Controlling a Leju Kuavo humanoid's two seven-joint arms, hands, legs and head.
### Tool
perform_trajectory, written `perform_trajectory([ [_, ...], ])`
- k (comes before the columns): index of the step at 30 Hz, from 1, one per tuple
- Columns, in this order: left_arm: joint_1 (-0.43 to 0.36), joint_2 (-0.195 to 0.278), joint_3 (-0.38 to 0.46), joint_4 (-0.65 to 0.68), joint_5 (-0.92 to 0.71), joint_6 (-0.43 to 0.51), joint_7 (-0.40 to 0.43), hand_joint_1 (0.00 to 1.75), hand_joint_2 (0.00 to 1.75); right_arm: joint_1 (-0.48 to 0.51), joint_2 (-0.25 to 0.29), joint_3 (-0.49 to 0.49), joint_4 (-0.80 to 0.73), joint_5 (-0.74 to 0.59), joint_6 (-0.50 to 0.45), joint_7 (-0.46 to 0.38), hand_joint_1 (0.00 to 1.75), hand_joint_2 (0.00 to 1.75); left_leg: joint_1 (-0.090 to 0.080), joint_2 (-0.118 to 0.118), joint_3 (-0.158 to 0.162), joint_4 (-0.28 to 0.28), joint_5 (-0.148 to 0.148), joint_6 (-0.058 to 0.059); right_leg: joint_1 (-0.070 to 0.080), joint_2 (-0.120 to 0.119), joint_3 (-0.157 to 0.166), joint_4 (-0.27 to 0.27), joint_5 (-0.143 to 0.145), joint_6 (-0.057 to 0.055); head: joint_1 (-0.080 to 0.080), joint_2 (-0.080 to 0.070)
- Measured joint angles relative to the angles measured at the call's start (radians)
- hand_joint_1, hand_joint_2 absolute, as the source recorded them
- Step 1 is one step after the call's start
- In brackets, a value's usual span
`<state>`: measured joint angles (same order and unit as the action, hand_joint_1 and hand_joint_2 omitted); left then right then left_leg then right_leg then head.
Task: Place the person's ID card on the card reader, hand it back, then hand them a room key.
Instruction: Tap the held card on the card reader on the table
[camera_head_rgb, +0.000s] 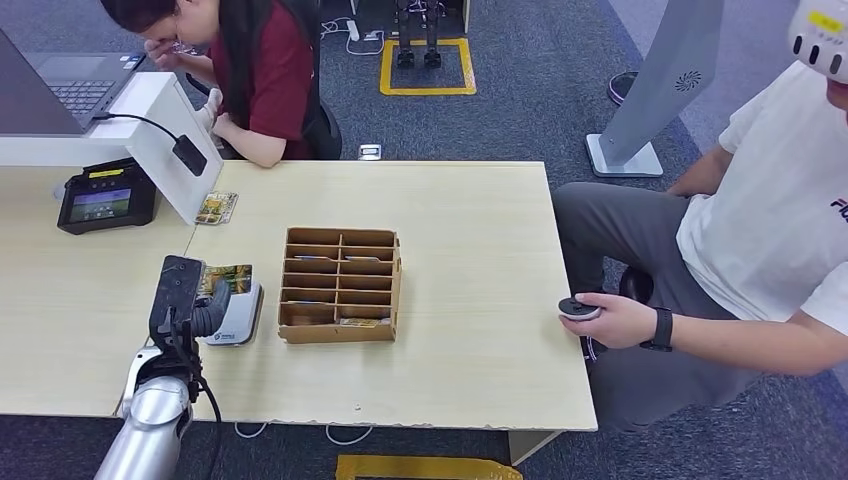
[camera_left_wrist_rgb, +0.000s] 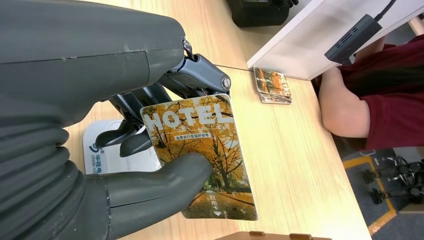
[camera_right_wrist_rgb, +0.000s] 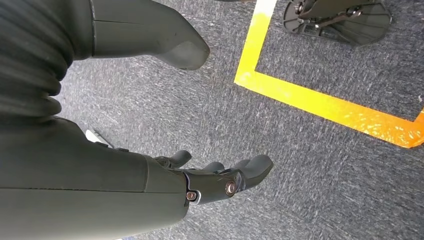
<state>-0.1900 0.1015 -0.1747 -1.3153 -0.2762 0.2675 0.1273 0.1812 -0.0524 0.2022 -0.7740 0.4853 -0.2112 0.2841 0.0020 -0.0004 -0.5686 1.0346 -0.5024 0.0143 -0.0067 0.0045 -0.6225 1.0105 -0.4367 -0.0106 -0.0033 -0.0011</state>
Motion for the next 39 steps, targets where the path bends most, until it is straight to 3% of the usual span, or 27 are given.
perform_trajectory([
  [24,-0.007,0.01,0.001,0.079,-0.02,0.017,0.018,1.75,1.75,-0.006,-0.011,0.042,0.002,-0.024,-0.007,0.004,0.0,1.75,0.0,0.0,0.0,0.0,0.0,0.0,0.0,0.0,0.0,0.0,0.0,0.0,0.0,0.0],
  [26,-0.006,0.011,0.002,0.087,-0.023,0.02,0.029,1.75,1.75,0.002,-0.015,0.052,-0.014,-0.022,0.002,0.032,0.0,1.75,0.0,0.0,0.0,0.0,0.0,0.0,0.0,0.0,0.0,0.0,0.0,0.0,0.0,0.0],
  [31,0.002,0.018,0.021,0.095,-0.03,0.025,0.049,1.75,1.75,0.099,-0.059,0.114,-0.256,-0.014,0.057,0.263,0.0,1.75,0.001,-0.001,-0.001,0.0,0.0,0.0,0.0,-0.001,0.0,0.0,0.0,0.0,0.0,0.0],
  [39,0.004,0.02,0.031,0.105,-0.043,0.016,0.055,1.75,1.75,0.134,-0.111,0.195,-0.412,-0.062,0.029,0.285,0.0,1.75,0.0,-0.001,-0.001,0.0,0.0,0.0,0.0,-0.001,0.0,0.0,0.0,0.0,0.001,0.0],
])
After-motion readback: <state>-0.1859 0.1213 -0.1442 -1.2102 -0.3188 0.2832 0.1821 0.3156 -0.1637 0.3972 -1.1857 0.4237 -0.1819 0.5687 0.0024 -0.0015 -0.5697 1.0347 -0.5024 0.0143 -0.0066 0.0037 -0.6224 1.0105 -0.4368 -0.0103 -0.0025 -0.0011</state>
